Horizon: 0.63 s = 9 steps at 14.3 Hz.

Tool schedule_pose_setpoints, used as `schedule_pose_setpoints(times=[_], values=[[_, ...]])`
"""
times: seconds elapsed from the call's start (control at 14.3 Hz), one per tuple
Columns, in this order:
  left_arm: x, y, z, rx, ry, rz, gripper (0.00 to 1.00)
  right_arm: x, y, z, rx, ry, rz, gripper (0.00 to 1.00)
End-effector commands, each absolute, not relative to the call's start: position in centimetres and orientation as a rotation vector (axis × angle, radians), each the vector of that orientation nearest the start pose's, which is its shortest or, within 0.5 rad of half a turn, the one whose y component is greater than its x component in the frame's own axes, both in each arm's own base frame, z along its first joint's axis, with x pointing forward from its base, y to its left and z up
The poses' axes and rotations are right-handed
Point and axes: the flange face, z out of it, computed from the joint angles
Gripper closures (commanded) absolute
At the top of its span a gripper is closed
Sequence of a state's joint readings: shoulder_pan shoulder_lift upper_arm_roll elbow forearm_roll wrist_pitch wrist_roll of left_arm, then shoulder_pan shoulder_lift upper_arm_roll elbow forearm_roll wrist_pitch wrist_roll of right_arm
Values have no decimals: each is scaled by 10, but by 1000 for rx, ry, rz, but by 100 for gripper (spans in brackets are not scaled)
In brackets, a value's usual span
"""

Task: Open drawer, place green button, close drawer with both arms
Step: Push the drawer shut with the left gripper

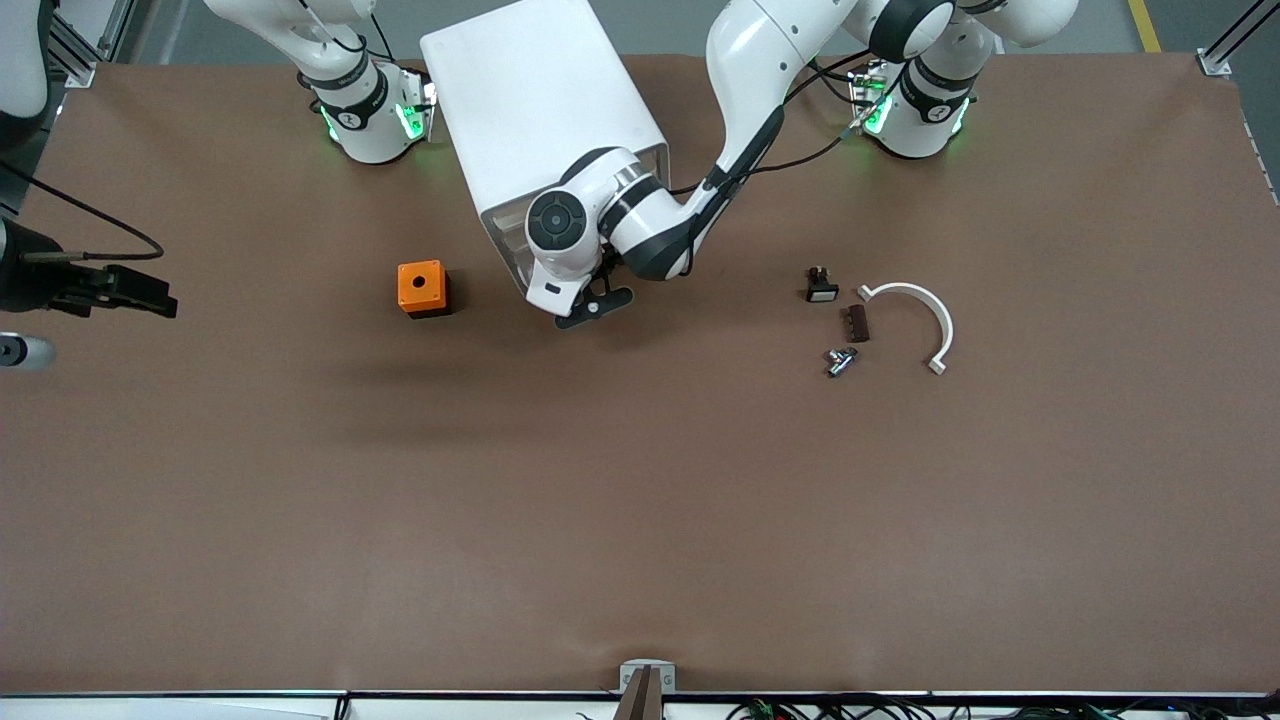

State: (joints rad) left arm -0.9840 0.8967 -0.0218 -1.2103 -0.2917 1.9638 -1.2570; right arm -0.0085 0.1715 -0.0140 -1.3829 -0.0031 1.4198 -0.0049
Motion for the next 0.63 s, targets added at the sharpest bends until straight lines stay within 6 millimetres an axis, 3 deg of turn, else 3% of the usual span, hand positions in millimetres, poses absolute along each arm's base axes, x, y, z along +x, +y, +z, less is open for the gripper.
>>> schedule_pose_setpoints(times=[0.0,0.28,0.56], values=[[376,-639,225,-3015,-665,606,1,562,-9,618,-3126,40,132,0],[374,-639,218,-2998,-713,704,1,544,-6,628,-3102,39,40,0],[377,-637,219,-3003,-714,704,1,543,-8,629,-3104,41,42,0]])
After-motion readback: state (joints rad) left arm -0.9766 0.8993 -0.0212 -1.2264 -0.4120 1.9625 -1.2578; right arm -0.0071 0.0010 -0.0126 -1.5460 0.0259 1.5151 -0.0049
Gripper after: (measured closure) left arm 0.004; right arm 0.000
